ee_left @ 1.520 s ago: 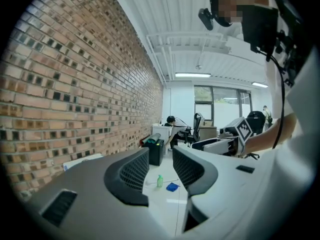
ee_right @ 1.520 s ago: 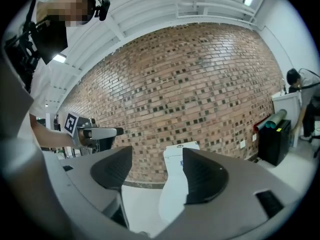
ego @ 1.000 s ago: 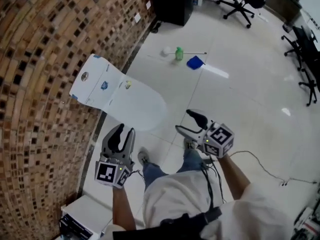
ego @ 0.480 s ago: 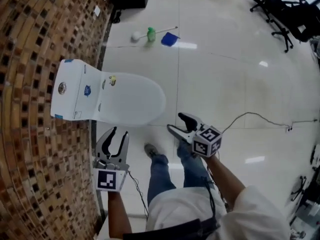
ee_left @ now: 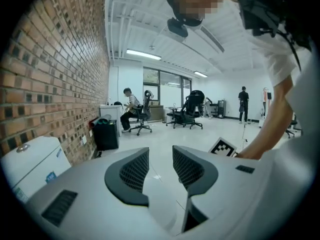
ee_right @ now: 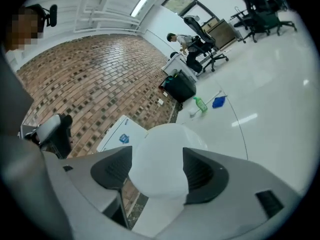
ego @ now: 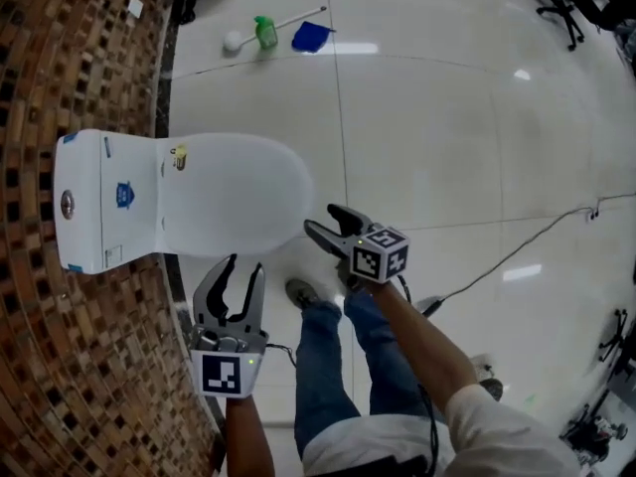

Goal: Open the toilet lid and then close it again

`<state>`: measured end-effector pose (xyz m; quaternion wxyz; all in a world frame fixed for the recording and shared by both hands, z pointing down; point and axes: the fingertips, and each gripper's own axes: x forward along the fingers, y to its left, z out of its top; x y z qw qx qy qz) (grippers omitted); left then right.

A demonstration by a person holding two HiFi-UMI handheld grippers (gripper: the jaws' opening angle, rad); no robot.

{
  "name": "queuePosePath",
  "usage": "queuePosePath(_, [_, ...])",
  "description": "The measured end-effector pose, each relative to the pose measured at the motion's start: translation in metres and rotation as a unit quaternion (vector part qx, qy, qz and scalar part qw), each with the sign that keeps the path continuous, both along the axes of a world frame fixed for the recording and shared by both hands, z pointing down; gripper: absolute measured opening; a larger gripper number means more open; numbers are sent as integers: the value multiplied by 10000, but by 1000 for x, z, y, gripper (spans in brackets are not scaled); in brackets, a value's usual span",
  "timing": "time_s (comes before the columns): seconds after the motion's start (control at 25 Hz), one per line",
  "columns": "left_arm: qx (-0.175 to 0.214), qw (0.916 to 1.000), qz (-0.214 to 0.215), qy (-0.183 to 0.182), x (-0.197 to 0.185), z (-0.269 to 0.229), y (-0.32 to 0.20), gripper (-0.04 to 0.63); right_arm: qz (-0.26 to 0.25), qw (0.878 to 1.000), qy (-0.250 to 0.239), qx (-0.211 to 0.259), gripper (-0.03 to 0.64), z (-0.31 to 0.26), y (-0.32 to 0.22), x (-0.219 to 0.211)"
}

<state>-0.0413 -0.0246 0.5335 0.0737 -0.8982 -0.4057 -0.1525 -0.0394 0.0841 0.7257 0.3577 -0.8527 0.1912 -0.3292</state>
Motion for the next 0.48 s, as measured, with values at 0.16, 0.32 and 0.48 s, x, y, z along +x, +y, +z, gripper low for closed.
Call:
queuePosePath(0.16, [-119, 9999, -87, -36, 3, 23, 13, 141, -38, 9999, -107, 103, 331, 48, -13, 21])
queuePosePath(0.32, [-32, 9999, 113, -43, 2, 46, 15, 141, 279, 9989, -371, 2, 367, 86, -15, 27])
queuePosePath(0.48, [113, 9992, 356, -122, 5, 61, -4, 141, 646, 9969, -442, 46, 367, 102, -21, 38])
